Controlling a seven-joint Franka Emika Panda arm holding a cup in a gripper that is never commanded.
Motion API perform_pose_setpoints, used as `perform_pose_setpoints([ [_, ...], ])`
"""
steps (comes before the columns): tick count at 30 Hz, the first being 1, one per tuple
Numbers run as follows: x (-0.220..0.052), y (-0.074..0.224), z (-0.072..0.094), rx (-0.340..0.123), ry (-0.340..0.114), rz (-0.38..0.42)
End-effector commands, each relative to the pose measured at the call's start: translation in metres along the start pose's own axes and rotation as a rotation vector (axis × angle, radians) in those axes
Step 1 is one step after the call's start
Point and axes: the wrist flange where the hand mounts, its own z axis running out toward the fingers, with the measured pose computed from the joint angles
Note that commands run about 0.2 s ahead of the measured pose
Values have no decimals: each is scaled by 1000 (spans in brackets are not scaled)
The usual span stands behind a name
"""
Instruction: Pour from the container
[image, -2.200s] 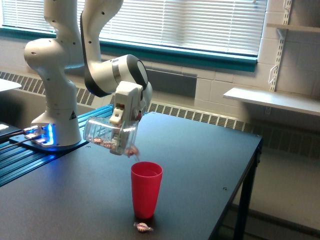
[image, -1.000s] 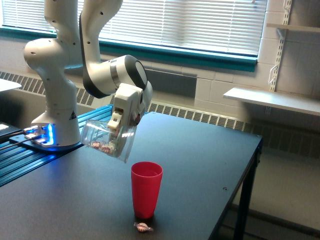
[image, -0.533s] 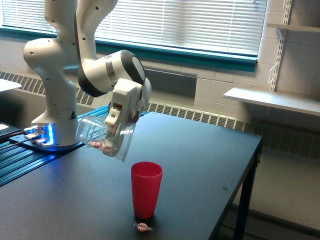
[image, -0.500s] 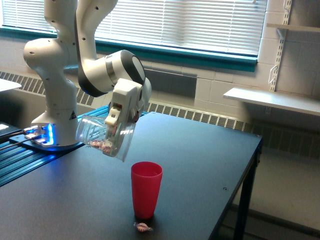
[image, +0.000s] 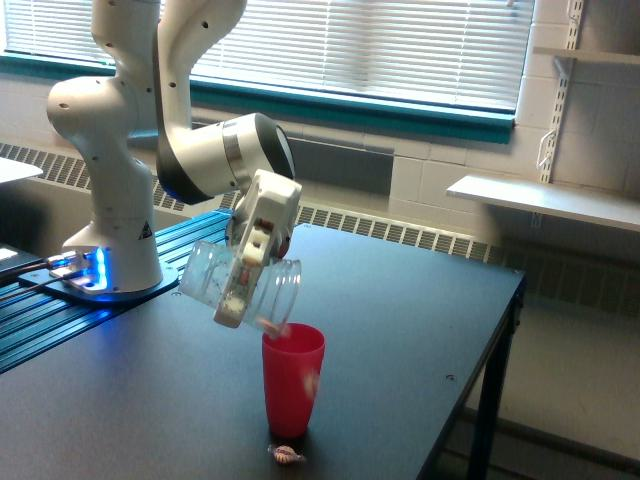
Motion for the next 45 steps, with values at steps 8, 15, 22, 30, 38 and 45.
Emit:
perform_pose_setpoints([
  [8, 13, -14, -31, 49, 66, -4],
  [15, 21, -14, -43, 60, 62, 24],
  [22, 47, -12, -65, 95, -44, 266],
  [30, 40, -9, -73, 77, -103, 363],
  [38, 35, -5, -72, 80, -98, 359],
  [45, 30, -3, -71, 72, -93, 349],
])
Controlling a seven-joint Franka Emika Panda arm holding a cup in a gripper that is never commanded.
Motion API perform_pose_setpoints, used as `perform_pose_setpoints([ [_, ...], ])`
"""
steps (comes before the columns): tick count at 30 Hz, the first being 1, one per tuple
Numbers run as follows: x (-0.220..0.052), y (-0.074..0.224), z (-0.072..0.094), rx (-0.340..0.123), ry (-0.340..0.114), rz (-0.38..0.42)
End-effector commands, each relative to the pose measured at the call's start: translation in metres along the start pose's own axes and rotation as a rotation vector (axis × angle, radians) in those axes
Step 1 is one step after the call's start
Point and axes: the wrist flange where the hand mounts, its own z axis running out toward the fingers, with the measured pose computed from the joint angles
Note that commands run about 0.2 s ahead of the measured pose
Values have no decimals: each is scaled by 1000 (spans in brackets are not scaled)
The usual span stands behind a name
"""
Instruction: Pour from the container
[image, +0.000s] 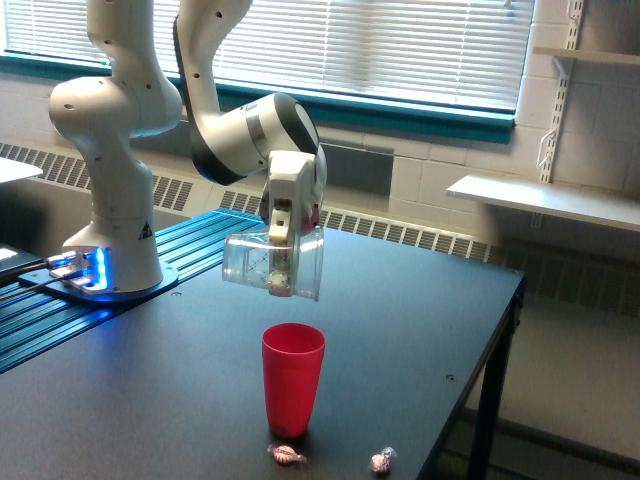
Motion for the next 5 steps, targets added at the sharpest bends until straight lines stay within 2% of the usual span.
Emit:
perform_pose_setpoints([
  [1, -2, 7, 3, -11, 13, 28],
  [5, -2, 8, 2, -8, 10, 33],
])
